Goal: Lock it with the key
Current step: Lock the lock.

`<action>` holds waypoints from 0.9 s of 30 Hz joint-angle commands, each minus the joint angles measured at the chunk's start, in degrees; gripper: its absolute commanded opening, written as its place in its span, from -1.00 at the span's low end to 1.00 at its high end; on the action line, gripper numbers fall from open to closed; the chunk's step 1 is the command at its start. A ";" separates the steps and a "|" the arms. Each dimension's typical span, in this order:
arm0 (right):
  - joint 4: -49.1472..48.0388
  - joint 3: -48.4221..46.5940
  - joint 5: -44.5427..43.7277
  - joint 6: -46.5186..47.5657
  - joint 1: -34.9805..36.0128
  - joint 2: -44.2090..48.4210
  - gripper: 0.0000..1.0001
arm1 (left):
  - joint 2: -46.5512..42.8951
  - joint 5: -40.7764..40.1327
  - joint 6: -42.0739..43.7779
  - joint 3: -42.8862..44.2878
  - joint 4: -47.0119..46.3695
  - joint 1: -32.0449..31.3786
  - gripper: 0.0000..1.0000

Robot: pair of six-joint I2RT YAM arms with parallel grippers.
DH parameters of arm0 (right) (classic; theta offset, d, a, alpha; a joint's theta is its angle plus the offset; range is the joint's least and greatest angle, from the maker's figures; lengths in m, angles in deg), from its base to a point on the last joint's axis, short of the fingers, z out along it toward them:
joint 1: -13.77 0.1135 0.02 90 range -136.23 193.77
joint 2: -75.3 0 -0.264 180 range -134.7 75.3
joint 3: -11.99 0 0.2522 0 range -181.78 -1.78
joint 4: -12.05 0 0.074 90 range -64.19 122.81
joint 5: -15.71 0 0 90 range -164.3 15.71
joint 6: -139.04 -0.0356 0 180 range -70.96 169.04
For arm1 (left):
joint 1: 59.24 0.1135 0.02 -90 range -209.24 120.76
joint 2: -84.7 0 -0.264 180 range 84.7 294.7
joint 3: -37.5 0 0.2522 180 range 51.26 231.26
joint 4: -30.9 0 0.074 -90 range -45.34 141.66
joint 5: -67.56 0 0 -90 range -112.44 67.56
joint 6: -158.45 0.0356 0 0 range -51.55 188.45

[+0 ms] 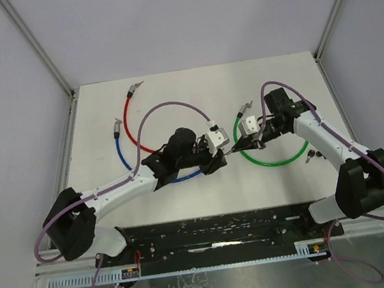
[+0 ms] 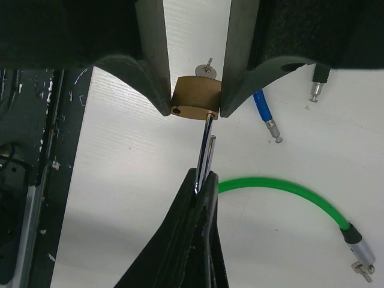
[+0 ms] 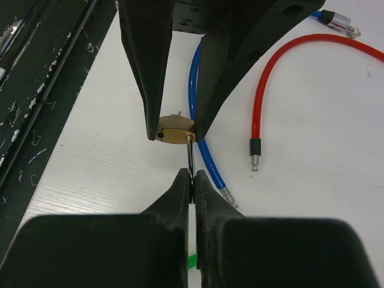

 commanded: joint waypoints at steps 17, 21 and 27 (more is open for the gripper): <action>3.86 -7.49 1.76 -23.36 0.65 9.16 -1.00 | -27.94 -7.40 -13.13 -21.35 -26.51 0.05 0.79; 6.57 -8.85 4.61 -25.71 0.62 10.87 -1.00 | -36.02 -3.16 -16.24 -33.95 -48.82 0.08 1.00; 5.90 -6.96 7.41 -27.10 0.63 12.19 -1.00 | -32.22 0.61 -12.94 -35.28 -54.71 0.08 1.00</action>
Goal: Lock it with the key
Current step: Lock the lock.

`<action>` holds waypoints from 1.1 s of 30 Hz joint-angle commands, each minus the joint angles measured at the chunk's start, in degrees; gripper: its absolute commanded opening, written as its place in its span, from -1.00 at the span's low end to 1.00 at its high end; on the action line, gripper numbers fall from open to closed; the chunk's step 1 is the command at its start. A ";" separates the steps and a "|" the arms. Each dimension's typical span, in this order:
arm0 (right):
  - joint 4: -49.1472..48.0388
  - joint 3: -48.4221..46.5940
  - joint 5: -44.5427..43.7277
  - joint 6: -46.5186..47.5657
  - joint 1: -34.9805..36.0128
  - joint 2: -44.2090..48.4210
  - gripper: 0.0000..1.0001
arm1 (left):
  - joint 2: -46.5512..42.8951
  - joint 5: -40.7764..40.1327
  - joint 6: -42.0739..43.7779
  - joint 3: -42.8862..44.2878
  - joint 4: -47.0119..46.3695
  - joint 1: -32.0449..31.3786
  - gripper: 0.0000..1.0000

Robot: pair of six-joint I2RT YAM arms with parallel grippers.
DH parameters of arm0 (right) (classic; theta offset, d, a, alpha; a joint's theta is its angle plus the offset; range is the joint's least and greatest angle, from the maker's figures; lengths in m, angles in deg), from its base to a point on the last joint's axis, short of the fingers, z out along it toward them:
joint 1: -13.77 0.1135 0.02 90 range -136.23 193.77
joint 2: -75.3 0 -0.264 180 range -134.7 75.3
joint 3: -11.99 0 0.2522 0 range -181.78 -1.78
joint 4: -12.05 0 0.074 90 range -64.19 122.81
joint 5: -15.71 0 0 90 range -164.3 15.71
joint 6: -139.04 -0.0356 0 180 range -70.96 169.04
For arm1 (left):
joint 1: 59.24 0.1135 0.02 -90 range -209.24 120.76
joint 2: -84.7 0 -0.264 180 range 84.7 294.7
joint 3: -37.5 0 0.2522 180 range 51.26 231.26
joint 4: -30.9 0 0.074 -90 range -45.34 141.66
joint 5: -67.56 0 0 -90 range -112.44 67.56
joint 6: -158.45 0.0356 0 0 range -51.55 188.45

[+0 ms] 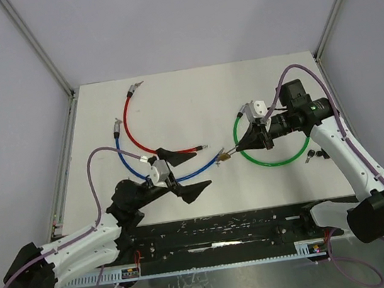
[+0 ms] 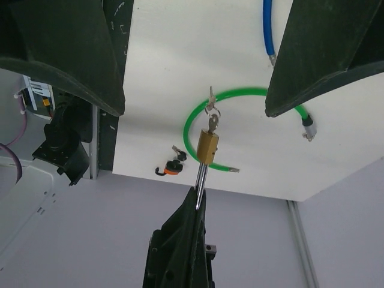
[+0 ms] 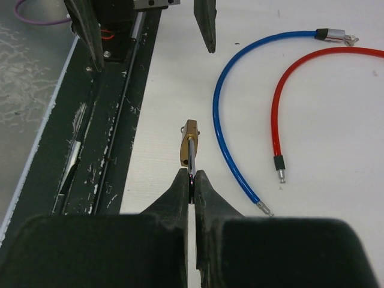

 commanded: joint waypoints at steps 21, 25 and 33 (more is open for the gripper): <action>-1.08 1.53 8.85 -5.64 0.42 -2.31 -1.00 | 26.34 3.96 0.58 10.95 -15.21 0.27 0.06; -1.28 1.81 8.76 -5.51 0.49 -2.46 -1.00 | 26.11 4.83 0.20 10.33 -16.05 0.36 -0.12; -1.78 2.28 8.65 -5.70 0.69 -2.61 -1.00 | 26.66 5.97 -1.23 10.73 -16.49 0.41 -0.42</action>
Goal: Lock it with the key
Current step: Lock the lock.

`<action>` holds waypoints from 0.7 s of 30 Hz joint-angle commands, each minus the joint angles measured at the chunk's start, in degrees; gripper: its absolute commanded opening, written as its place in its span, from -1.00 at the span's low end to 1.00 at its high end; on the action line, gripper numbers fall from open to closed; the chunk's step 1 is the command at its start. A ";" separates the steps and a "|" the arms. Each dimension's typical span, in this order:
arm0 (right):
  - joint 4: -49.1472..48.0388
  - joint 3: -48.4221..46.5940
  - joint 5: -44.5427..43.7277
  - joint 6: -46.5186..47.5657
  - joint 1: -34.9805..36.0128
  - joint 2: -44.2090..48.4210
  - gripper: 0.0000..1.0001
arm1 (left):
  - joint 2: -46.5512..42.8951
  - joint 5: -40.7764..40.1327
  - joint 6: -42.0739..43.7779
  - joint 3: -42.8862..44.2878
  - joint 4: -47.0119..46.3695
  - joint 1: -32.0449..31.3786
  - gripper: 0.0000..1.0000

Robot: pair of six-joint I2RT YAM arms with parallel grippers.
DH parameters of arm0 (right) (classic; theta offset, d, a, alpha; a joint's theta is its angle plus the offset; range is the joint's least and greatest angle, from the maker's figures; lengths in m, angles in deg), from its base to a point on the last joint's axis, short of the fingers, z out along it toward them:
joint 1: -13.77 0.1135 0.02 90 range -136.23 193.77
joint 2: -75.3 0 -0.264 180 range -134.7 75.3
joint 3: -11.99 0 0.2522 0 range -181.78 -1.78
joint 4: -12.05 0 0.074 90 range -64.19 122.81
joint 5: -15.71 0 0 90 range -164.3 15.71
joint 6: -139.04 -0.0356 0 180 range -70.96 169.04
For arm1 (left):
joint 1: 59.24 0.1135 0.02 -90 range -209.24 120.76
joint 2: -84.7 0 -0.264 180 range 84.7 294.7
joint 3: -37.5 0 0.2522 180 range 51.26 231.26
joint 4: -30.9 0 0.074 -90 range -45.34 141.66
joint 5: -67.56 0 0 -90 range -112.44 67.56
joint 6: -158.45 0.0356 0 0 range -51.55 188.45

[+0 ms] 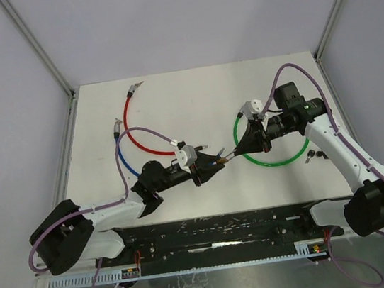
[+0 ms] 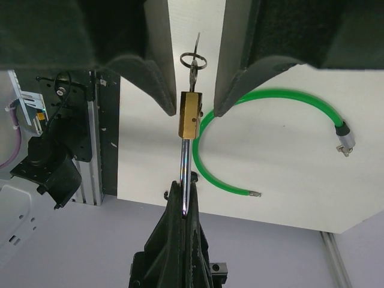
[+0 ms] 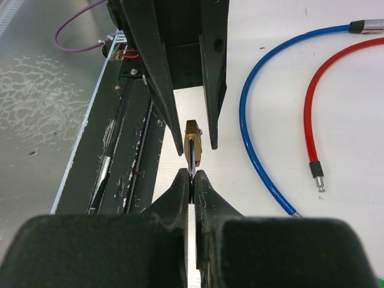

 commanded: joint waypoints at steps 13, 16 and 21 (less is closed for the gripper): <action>-3.00 1.15 3.07 -2.38 1.52 -0.25 -1.00 | 0.30 2.26 1.88 1.85 -3.52 0.53 -0.99; -4.40 1.87 2.80 -3.32 2.57 -0.64 -1.00 | 0.46 2.74 2.41 1.91 -3.65 0.72 -0.99; -6.70 3.04 1.14 -4.55 5.05 -1.38 -1.00 | 1.17 4.18 0.97 2.71 -4.78 1.68 -0.99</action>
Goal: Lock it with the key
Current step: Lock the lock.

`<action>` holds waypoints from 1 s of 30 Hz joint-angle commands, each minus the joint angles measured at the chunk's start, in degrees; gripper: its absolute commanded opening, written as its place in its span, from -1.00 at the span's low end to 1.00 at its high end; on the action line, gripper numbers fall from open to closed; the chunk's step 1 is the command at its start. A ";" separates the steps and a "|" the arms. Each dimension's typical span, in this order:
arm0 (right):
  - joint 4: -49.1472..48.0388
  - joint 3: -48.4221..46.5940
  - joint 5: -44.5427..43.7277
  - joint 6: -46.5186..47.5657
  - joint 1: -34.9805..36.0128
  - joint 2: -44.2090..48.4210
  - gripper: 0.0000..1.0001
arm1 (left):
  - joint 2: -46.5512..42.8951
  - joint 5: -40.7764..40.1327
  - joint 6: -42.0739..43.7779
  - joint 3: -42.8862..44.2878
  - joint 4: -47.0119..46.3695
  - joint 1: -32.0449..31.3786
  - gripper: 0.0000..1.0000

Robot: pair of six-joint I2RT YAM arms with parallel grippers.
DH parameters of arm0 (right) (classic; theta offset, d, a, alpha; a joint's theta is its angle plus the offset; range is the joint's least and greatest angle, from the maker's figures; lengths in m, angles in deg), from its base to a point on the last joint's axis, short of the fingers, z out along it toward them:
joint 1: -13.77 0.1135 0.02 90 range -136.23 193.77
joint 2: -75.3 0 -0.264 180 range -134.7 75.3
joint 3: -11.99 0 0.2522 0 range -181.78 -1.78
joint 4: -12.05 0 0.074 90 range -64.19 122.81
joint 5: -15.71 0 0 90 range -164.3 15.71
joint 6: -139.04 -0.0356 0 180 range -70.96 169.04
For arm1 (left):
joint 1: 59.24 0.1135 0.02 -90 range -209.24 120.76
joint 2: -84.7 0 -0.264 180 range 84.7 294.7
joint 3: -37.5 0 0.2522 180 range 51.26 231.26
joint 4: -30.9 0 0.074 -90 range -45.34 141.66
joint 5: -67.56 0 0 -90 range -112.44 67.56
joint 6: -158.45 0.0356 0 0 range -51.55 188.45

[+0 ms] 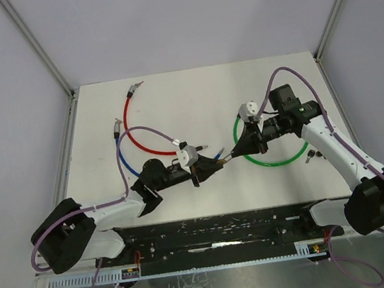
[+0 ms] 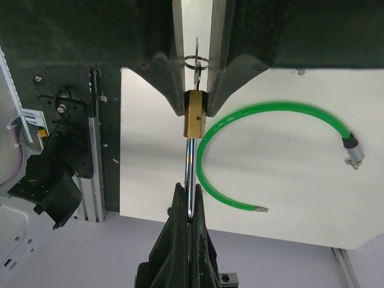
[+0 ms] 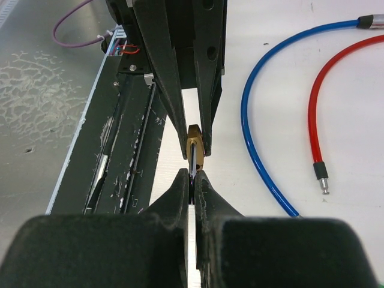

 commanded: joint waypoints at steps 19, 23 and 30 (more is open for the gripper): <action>-8.64 4.05 -5.75 -2.72 4.57 -0.65 -1.00 | 1.02 16.87 -5.03 3.34 -8.43 6.19 -0.99; -9.43 5.23 -5.29 -2.45 6.30 -1.55 -1.00 | 1.88 13.00 -3.29 4.32 -7.43 6.35 -0.99; -16.37 7.55 -3.79 -6.62 8.05 -6.09 -1.00 | 4.25 11.39 -0.96 7.79 -4.57 8.28 -0.99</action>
